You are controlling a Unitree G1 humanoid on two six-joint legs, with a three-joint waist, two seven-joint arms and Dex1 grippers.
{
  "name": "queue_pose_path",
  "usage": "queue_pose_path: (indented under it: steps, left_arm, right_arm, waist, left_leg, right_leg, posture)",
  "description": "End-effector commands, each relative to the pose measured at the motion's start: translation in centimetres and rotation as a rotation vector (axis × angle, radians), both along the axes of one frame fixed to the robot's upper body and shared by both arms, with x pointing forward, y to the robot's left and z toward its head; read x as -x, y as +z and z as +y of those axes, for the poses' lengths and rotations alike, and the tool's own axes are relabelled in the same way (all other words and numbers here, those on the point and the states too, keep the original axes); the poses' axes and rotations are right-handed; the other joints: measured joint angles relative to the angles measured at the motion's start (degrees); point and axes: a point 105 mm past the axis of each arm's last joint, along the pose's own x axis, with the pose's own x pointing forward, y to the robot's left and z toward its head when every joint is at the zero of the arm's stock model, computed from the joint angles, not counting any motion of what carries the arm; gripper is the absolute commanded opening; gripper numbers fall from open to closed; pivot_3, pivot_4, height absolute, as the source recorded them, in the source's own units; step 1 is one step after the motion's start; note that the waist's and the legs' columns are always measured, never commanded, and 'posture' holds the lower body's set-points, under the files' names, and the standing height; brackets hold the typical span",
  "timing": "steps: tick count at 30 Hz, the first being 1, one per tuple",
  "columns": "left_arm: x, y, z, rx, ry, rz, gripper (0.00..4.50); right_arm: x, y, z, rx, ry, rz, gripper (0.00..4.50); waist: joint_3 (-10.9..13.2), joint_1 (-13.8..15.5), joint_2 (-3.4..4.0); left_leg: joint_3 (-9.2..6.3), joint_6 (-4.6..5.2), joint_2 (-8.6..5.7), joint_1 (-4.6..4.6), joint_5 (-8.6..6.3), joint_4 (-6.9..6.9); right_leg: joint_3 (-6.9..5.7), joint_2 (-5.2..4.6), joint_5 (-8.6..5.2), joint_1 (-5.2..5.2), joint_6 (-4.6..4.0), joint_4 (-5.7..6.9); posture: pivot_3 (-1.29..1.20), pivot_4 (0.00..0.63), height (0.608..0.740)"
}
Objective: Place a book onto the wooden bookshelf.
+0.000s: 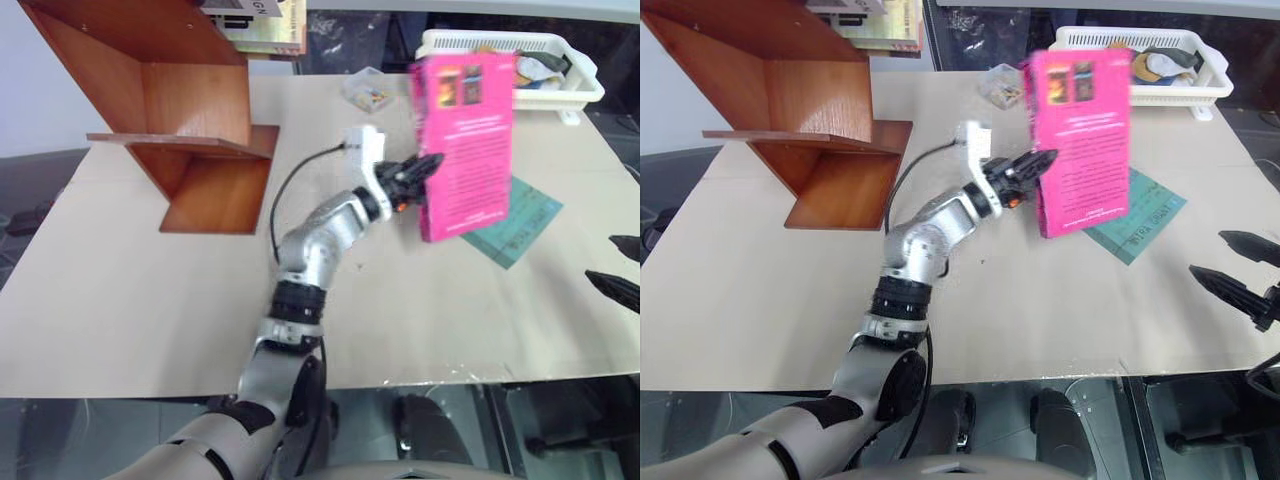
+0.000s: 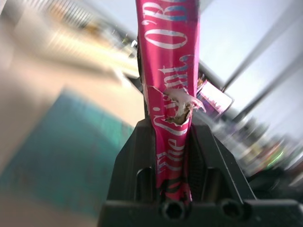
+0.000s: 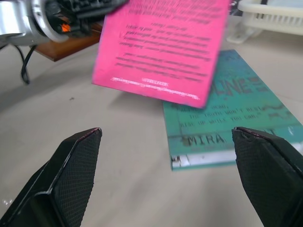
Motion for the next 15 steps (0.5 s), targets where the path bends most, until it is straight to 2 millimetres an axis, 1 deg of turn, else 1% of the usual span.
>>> queue_pose_path:
  steps: [1,2,4,8,12,15]
  left_arm:
    - [2.1,3.5,-0.3,-0.324,0.073,-0.606,0.40]
    - [2.1,3.6,-0.1,-0.387,0.097,-0.690,0.40]
    - [1.9,3.7,0.2,-0.458,0.128,-0.785,0.40]
    - [2.1,4.6,1.8,-0.747,0.167,-1.083,0.40]
    - [1.8,5.2,3.8,-0.945,0.191,-1.211,0.40]
    - [1.1,6.5,5.9,-1.072,0.241,-1.262,0.40]
  right_arm:
    - [-0.3,0.4,0.0,0.016,0.010,-0.015,4.50]
    - [-0.4,0.4,0.1,0.015,0.012,-0.016,4.50]
    - [-0.6,0.4,0.1,0.013,0.016,-0.020,4.50]
    - [-1.4,1.4,0.0,-0.015,0.030,-0.063,4.50]
    - [-2.0,2.5,-0.4,-0.088,0.046,-0.102,4.50]
    - [-2.7,2.5,-0.7,-0.129,0.085,-0.092,4.50]
  waist:
    - [0.00,-0.19,0.01]
    - [-0.01,-0.35,0.02]
    - [-0.02,-0.52,0.04]
    - [0.03,-0.67,-0.02]
    - [0.03,-0.88,-0.02]
    - [0.04,-0.89,-0.04]
  left_leg:
    - [0.01,0.00,0.00,0.01,0.00,-0.01]
    - [0.06,0.01,0.05,0.04,0.00,-0.04]
    - [0.19,0.14,0.10,0.12,-0.08,-0.08]
    - [0.27,0.32,0.10,0.06,-0.17,0.00]
    - [0.29,0.39,0.12,0.05,-0.21,0.00]
    - [0.31,0.41,0.12,0.01,-0.22,-0.01]
  right_leg:
    - [0.02,0.02,0.00,0.00,0.00,0.00]
    - [0.07,0.06,0.00,-0.01,0.00,0.01]
    - [0.18,0.10,0.00,0.00,0.00,0.03]
    - [0.22,0.07,0.03,-0.02,0.05,0.00]
    - [0.22,0.06,0.03,-0.03,0.05,0.00]
    - [0.22,0.05,0.03,-0.07,0.05,-0.01]
  posture:
    - [0.00,0.150,0.740]
    - [0.00,0.150,0.740]
    - [0.00,0.150,0.740]
    - [0.00,0.150,0.740]
    - [0.00,0.150,0.740]
    - [0.00,0.150,0.740]
